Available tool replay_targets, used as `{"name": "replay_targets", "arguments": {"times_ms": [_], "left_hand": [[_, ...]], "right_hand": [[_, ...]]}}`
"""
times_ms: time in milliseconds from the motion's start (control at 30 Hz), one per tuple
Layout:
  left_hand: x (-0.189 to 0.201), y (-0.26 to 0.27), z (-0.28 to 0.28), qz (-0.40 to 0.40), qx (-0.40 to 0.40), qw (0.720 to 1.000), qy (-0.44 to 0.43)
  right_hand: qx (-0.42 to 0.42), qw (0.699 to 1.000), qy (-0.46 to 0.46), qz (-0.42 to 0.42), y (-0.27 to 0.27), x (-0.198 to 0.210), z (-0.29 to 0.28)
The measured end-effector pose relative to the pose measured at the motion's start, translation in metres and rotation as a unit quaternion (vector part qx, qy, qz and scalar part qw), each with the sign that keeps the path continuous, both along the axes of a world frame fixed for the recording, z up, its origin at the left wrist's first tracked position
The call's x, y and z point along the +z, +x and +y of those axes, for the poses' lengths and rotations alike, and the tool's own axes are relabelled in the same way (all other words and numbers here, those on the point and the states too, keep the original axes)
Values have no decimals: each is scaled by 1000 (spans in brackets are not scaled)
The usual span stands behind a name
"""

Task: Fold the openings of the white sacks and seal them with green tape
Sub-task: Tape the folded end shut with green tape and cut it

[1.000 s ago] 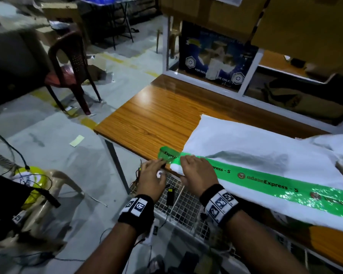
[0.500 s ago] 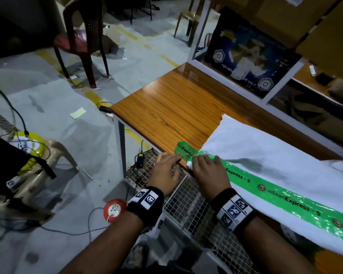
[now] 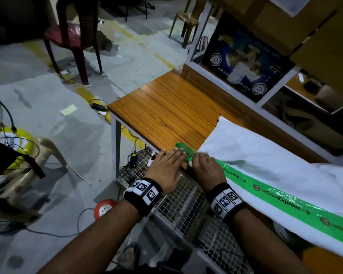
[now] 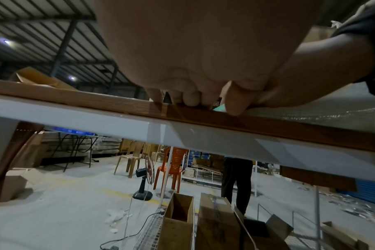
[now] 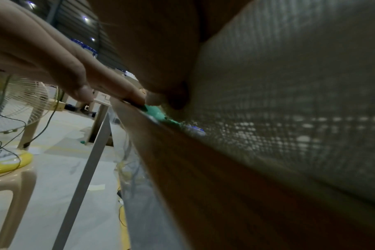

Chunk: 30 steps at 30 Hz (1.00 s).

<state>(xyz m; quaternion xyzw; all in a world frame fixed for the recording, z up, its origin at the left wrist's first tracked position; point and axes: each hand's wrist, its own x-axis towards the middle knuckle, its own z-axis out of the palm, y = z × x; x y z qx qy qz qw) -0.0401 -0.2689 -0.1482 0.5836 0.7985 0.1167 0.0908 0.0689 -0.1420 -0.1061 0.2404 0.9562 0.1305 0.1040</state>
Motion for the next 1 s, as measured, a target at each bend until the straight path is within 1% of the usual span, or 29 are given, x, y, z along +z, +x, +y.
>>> {"name": "replay_targets", "arguments": {"times_ms": [67, 133, 200, 267, 333, 400, 433, 467, 533, 600, 700, 867, 1000], "left_hand": [[7, 1, 4, 0, 13, 1000, -14], [13, 6, 9, -27, 31, 999, -5], [18, 11, 17, -58, 48, 997, 33], [25, 17, 23, -79, 84, 990, 82], [34, 22, 28, -105, 139, 975, 139], [43, 27, 32, -167, 188, 949, 188], [46, 29, 36, -207, 193, 935, 212], [47, 32, 40, -239, 182, 925, 233], [48, 39, 50, -254, 143, 918, 267], [51, 45, 58, -227, 130, 914, 311], [58, 52, 62, -189, 135, 901, 366], [57, 69, 63, -187, 125, 901, 371], [61, 85, 65, -224, 108, 896, 368]], "right_hand": [[10, 1000, 1, 30, 4, 3, -1], [12, 997, -11, 76, 7, 12, -4], [10, 990, -32, 140, 10, 30, -5], [18, 980, -54, 191, 16, 48, 0], [22, 972, -46, 230, 23, 59, 7], [21, 964, -26, 265, 27, 57, 14], [25, 959, -19, 282, 30, 55, 16], [33, 954, -21, 297, 33, 52, 18], [43, 945, -30, 323, 40, 53, 19], [36, 937, -36, 345, 46, 55, 17], [7, 920, -48, 390, 50, 61, 17], [-63, 899, -124, 416, 54, 72, 12], [-120, 860, -185, 460, 53, 73, 6]]}}
